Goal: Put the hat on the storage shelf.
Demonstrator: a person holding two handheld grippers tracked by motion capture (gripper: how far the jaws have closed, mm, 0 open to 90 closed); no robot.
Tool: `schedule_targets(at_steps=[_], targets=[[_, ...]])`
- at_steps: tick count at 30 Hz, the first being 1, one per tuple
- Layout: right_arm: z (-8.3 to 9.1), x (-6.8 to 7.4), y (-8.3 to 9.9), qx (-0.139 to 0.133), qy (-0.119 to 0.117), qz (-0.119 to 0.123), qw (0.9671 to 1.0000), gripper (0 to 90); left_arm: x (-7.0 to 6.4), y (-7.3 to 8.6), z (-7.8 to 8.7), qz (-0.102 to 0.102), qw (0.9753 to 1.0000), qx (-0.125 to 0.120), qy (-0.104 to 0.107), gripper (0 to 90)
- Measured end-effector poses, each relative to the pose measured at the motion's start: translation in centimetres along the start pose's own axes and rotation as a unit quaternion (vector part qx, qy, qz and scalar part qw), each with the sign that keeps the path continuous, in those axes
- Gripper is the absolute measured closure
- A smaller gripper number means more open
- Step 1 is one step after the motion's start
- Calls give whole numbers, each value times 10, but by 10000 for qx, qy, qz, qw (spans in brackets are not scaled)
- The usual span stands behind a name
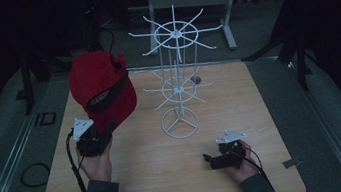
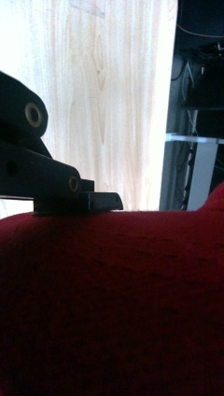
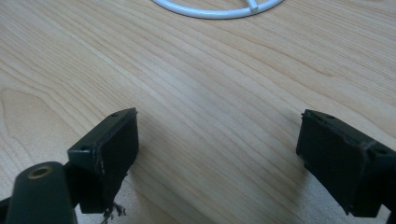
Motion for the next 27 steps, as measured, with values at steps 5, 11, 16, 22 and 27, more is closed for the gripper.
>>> schedule_targets(at_steps=[5,11,16,22,27], targets=[[0,0,0,8,-2,-18,10000,128,0,-6,1,13,10000,-64,-6,848],[0,0,0,3,-2,-21,10000,128,0,-14,2,3,9999,-139,-7,847],[0,0,0,2,-2,-15,10000,128,1,-20,2,19,9998,-197,-11,847],[0,0,0,6,0,-12,10000,128,1,-28,4,1,9996,-267,-14,847],[0,0,0,11,-2,-7,10000,128,1,-37,5,-17,9994,-339,-9,847]])
Point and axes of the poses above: each handheld gripper's, and its own axes: z roughly backward along the jaws, y roughly out of its underside, x roughly to its left, the point moved 6 cm from there along -z, roughly forward along the jaws, and after that the axes turned 10 degrees about -z, right-handed, at the moved point
